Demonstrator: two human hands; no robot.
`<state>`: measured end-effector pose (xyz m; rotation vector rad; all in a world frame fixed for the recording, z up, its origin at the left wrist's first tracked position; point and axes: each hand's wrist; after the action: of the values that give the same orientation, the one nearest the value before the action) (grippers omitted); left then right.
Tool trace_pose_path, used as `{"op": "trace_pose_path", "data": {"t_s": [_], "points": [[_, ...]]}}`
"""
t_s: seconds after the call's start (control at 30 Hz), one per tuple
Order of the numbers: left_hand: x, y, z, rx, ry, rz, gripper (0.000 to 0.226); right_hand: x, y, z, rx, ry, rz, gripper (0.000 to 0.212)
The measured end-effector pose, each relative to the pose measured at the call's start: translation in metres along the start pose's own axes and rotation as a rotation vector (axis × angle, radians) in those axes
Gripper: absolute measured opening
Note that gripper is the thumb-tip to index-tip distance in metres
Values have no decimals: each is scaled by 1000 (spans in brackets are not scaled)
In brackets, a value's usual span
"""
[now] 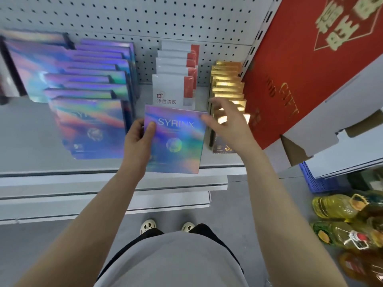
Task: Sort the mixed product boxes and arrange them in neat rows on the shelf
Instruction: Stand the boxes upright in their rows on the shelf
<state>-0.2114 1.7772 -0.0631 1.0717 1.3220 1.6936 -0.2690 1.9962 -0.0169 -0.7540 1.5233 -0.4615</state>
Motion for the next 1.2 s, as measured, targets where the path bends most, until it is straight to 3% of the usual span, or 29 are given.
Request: {"op": "trace_pose_path", "data": {"t_s": [0.1,0.27,0.4,0.77,0.97,1.2], "points": [[-8,5,0,32,17,1,6,13,-13,-9,23,-246,-183,40],[-40,8,8,145,117,-108,8,36,-31,-26,-75,-377,-360,28],[-84,8,17,171,229,-108,33,61,-66,-37,-182,-455,-361,26],[-257,45,-17,209,408,-107,17,176,-223,-72,-246,-381,-365,29],[-341,69,-100,118,297,-159,34,246,-292,-114,-287,-265,-188,29],[-355,70,-176,45,140,-193,40,271,-310,-167,-327,-183,174,32]]}}
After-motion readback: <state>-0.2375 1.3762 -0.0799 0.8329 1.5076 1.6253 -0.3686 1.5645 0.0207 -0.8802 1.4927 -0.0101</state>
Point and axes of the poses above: each hand's wrist, its own z-axis away from the middle knuckle, its own x-axis out of the palm, y = z × x, and after that the axes turned 6 degrees about z, right-handed
